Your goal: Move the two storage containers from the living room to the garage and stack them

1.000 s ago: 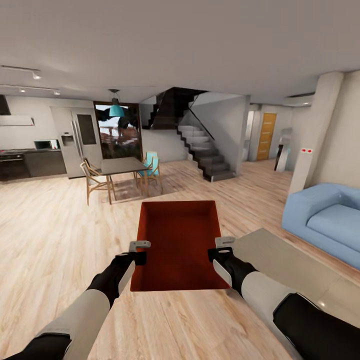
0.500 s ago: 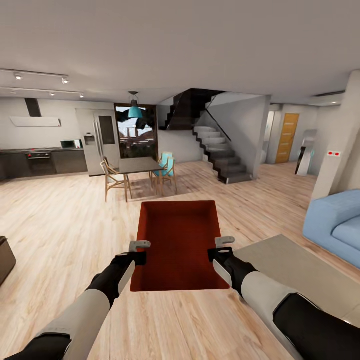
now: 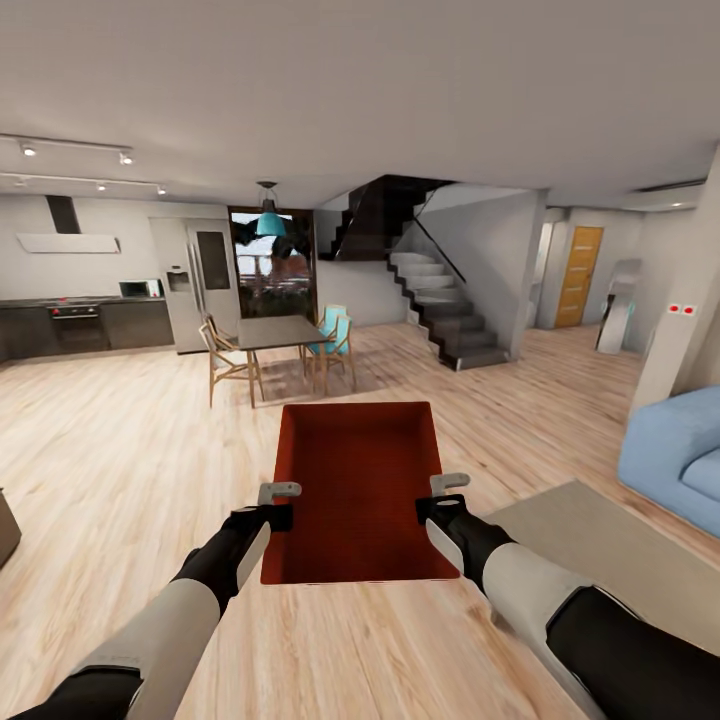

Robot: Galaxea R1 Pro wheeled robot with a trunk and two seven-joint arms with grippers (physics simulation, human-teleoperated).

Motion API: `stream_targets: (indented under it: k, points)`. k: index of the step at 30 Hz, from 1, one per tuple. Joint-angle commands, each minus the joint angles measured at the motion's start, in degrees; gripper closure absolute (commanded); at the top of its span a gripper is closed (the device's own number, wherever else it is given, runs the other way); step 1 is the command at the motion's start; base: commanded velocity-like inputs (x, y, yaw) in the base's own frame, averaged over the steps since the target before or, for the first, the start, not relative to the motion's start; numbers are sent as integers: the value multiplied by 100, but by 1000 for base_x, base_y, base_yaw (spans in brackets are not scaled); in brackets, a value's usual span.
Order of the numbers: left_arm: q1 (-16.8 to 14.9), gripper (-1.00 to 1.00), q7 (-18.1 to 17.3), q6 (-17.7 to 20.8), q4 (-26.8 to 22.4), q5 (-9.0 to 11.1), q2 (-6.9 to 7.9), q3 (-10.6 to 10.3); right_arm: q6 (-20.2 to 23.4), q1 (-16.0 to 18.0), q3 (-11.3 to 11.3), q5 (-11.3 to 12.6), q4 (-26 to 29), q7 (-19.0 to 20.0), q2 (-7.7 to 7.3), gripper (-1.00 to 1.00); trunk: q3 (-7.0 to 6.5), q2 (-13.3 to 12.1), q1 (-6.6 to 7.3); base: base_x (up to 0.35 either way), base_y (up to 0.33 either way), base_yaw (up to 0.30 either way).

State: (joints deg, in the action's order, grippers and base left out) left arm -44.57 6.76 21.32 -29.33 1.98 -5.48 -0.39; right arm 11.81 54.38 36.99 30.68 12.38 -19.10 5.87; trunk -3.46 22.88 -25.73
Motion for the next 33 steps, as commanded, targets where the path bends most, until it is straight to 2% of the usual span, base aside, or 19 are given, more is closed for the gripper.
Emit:
stream_targets:
  k: [1,33]
  points:
    - [1,100,44,30,-3,30,5,70,-381,3,-138,-168,19,-180,-84,100,2,4,-5,315,90,0]
    - [1,100,38,30,5,39,12,83,-381,3,-131,-165,19,-171,-77,100,2,4,-5,321,7,4]
